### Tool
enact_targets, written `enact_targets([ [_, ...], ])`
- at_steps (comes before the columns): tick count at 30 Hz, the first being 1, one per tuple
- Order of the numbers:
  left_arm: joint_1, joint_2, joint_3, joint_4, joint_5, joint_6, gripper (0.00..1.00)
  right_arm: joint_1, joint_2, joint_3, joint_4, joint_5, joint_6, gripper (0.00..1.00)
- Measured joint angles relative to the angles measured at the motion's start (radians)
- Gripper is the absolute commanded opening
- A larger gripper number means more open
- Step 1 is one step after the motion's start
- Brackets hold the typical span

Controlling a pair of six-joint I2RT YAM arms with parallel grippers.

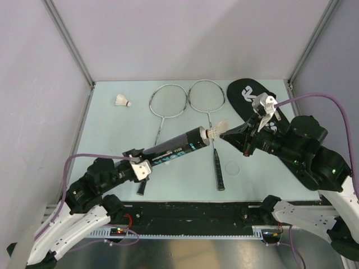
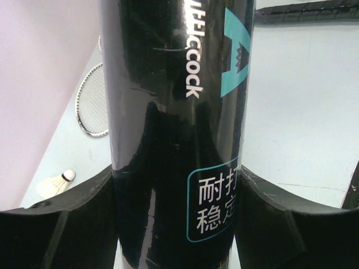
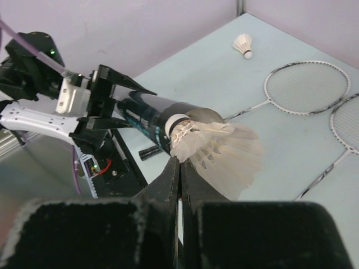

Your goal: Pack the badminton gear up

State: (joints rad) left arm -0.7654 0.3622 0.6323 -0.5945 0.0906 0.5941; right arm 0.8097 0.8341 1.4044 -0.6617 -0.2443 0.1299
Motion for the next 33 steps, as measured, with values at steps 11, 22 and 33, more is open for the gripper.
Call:
enact_targets([
  [11,0.0,-0.023,0.0,-0.003,0.029,0.019,0.4,0.008,-0.006,0.0,-0.053,0.059,-0.011,0.0],
  [22,0.0,-0.028,0.0,-0.003,0.066,0.027,0.4,0.055,0.088,-0.025,-0.04,-0.021,-0.002,0.0],
  [33,0.001,-0.056,0.017,-0.035,0.08,0.026,0.41,0.074,0.131,-0.084,0.09,-0.158,0.04,0.0],
])
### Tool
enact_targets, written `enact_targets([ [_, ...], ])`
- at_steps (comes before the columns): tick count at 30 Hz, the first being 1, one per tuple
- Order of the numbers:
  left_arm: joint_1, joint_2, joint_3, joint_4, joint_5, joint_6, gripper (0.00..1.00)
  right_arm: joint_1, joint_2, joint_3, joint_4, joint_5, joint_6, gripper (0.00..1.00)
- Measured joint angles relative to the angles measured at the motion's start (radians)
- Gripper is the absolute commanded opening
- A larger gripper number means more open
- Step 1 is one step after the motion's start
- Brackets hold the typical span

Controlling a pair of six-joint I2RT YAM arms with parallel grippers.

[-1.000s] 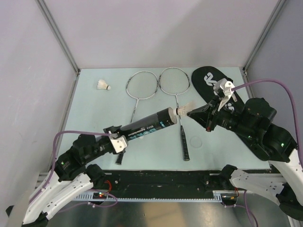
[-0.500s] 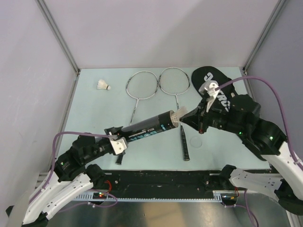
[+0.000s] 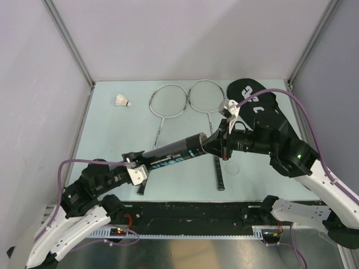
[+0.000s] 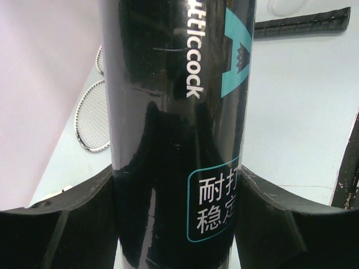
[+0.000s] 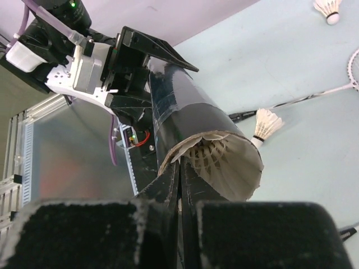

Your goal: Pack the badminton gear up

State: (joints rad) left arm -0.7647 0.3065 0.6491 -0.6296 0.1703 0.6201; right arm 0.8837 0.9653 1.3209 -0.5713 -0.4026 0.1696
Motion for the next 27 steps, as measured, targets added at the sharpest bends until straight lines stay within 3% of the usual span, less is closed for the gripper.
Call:
enact_targets([
  [5,0.0,0.0,0.004,-0.008,0.004,0.0,0.41,0.007,0.002,-0.027,0.057,-0.028,0.031,0.01],
  [11,0.0,0.0,0.005,-0.028,0.011,0.0,0.41,0.011,0.01,-0.06,0.1,-0.053,0.065,0.11],
  [19,0.0,0.0,0.009,-0.026,0.016,0.0,0.41,0.002,0.002,-0.065,0.113,-0.039,0.109,0.48],
  [27,-0.003,0.003,0.01,0.005,-0.035,-0.001,0.42,-0.038,-0.108,-0.078,0.118,0.014,0.177,0.67],
])
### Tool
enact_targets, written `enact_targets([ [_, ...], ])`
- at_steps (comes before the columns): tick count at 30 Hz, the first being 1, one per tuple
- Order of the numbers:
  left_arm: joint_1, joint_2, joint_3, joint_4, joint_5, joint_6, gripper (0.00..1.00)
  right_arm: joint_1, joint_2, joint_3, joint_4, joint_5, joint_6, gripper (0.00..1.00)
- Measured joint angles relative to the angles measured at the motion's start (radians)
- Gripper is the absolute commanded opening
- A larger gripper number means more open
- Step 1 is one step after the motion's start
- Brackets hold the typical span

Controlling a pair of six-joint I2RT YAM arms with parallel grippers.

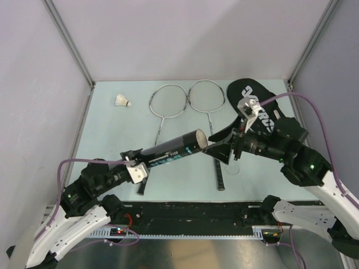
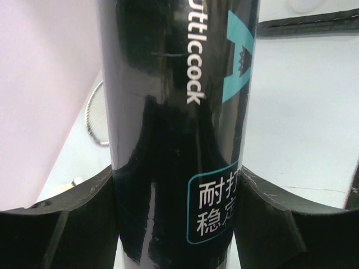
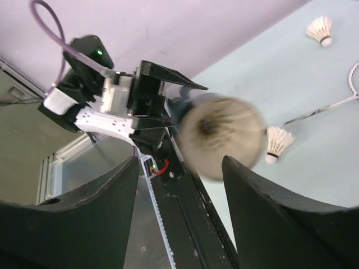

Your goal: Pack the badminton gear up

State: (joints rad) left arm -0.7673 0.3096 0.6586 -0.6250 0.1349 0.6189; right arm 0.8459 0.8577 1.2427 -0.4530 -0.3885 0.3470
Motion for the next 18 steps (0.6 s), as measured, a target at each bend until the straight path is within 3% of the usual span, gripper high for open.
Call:
enact_targets([
  [9,0.001,0.036,-0.003,0.021,-0.201,-0.043,0.42,-0.006,-0.09,-0.001,0.046,0.085,0.018,0.7],
  [18,0.003,0.016,-0.075,0.039,-0.525,-0.151,0.42,-0.012,-0.004,-0.156,0.18,0.241,0.008,0.69],
])
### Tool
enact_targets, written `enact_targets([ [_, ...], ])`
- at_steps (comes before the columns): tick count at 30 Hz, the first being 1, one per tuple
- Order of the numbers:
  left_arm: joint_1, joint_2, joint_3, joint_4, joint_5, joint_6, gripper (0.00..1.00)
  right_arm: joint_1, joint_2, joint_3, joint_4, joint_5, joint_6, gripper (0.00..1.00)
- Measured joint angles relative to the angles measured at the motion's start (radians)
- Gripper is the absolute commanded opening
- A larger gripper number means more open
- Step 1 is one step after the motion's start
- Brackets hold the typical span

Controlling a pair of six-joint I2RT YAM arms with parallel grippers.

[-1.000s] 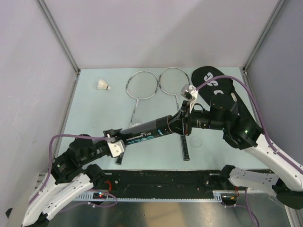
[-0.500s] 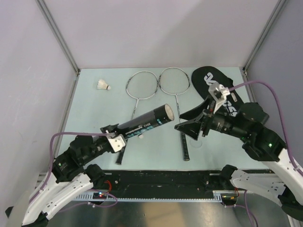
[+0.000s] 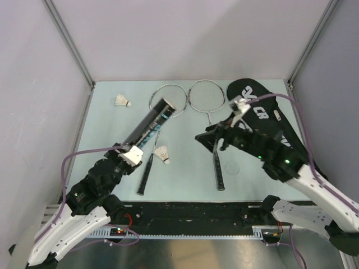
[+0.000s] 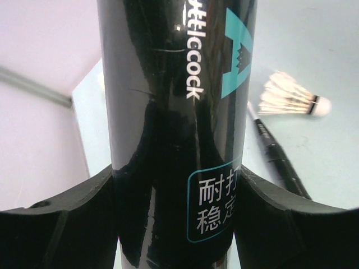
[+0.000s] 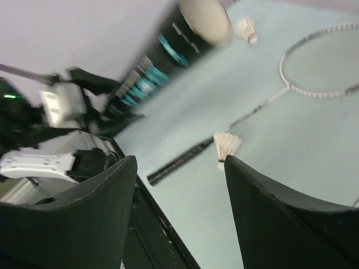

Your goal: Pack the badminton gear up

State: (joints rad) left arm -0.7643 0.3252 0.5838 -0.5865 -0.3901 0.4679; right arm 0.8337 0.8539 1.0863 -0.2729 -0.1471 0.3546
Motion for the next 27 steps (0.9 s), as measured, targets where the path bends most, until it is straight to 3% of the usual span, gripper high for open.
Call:
enact_targets([
  [5,0.003,-0.059,-0.005,0.005,-0.18,-0.063,0.42,0.0,0.178,-0.063,0.086,0.016,-0.016,0.69],
  [11,0.005,-0.137,0.028,0.005,-0.306,-0.131,0.42,-0.009,0.408,-0.071,0.234,-0.089,-0.057,0.71],
  [16,0.005,-0.183,0.117,0.017,-0.274,-0.169,0.43,-0.031,0.634,-0.025,0.333,-0.219,-0.075,0.75],
  [22,0.005,-0.232,0.144,0.025,-0.192,-0.21,0.43,-0.051,0.967,0.194,0.345,-0.417,-0.09,0.79],
  [27,0.005,-0.252,0.144,0.005,-0.132,-0.235,0.43,-0.055,1.118,0.292,0.327,-0.507,-0.112,0.79],
])
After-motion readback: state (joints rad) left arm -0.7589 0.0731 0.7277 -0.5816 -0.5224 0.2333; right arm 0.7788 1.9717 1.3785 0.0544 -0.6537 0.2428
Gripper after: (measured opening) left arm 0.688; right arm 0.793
